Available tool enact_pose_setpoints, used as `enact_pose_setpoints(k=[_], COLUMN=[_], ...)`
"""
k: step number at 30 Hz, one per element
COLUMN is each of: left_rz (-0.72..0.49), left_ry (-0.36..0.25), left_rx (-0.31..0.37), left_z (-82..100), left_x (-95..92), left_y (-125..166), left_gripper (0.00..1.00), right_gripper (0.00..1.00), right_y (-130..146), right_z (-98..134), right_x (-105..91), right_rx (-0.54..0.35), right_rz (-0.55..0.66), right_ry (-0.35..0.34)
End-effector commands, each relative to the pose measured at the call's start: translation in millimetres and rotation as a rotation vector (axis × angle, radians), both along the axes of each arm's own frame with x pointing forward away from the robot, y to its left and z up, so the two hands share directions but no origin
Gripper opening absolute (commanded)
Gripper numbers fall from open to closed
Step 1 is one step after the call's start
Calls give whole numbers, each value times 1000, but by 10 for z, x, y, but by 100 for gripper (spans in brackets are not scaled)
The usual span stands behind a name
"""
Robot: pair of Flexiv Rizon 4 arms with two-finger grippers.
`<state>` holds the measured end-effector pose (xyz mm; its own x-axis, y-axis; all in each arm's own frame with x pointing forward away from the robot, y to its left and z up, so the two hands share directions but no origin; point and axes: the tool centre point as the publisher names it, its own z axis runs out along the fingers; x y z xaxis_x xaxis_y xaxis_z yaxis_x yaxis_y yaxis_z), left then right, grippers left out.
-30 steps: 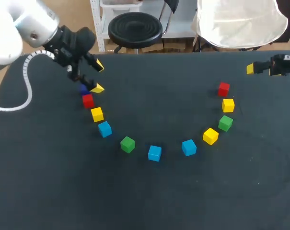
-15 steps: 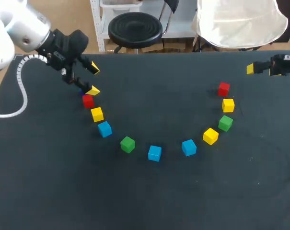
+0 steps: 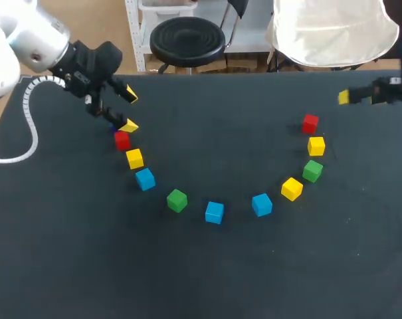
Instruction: Place the blue cubes, place green cubes on the blue cubes, place the yellow cubes on the green cubes, then place the red cubes on the yellow cubes, and place purple cube on the red cubes.
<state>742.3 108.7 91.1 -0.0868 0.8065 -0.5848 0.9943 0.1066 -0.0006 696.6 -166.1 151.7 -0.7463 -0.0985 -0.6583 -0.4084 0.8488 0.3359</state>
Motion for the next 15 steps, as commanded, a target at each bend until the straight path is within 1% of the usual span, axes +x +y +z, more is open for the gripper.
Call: enact_pose_setpoints(k=[1, 3, 8, 10, 13, 15], left_rz=[1, 1, 1, 1, 1, 1], left_ry=[-3, -3, -3, -3, -3, -3], left_rx=[0, 0, 0, 0, 0, 0], left_z=[-1, -1, -1, -1, -1, -1], left_x=[-10, -10, -10, -10, -10, -10], left_y=[5, 5, 5, 5, 5, 5], left_gripper=[100, 100, 100, 100, 100, 100], right_gripper=[100, 100, 100, 100, 100, 100], right_y=[345, 479, 788, 914, 1147, 1222], right_z=[95, 110, 51, 7, -74, -115], right_x=[-5, -47, -155, -189, -274, -302], right_rx=[-133, -177, -230, -229, -202, -186], right_rz=[240, 339, 562, 635, 794, 816], right_ry=[2, 3, 21, 28, 47, 68])
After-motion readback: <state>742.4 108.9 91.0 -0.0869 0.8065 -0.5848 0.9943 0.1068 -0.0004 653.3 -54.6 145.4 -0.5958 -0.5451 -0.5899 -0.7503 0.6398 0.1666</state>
